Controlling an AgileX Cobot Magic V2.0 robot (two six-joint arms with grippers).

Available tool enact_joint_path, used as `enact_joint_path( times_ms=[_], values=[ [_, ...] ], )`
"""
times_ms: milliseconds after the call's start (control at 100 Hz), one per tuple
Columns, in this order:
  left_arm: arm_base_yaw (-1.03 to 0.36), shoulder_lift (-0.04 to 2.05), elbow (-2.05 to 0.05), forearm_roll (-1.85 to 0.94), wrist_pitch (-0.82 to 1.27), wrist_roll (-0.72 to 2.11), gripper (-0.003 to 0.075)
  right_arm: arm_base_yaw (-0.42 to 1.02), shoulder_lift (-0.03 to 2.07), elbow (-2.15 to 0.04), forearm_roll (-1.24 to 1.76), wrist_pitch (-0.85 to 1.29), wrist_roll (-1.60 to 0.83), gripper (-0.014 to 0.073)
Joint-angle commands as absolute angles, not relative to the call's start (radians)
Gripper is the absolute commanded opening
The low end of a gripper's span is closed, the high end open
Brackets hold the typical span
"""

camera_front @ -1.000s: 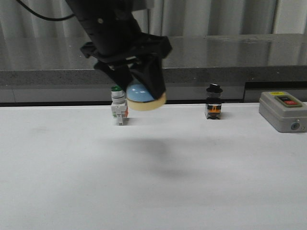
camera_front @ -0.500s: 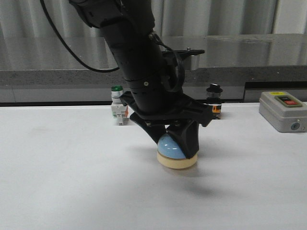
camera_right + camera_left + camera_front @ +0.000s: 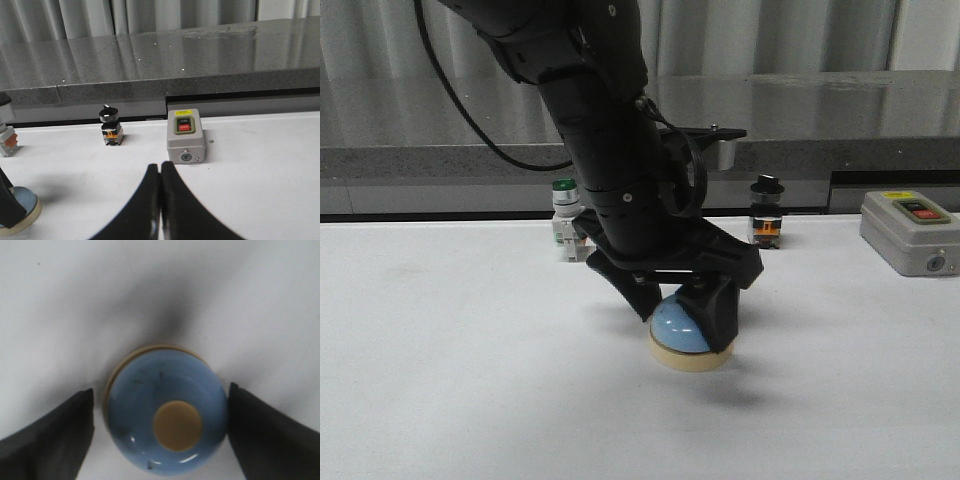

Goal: Place and press bell with both arms
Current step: 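Open the left gripper and lift it away from the bell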

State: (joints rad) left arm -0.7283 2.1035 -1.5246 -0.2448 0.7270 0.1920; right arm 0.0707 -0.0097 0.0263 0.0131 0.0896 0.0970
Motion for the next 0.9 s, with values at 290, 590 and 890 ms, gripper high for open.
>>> enact_joint_path(
  times_ms=[290,590,890],
  values=[
    [-0.732,1.991,-1.607,-0.271,0.764,0.195,0.0657,0.063,-0.025,0.012,0.011,0.005,0.093,-0.0060],
    [-0.665,1.817,-1.544,-0.291,0.664,0.172,0.0657,0.063,-0.025,0.012,0.011,0.005,0.093,-0.0060],
    [-0.487,1.539,-1.283,-0.311,0.509,0.164,0.0657,0.063,-0.025,0.012,0.011,0.005,0.093,-0.0060]
  ],
)
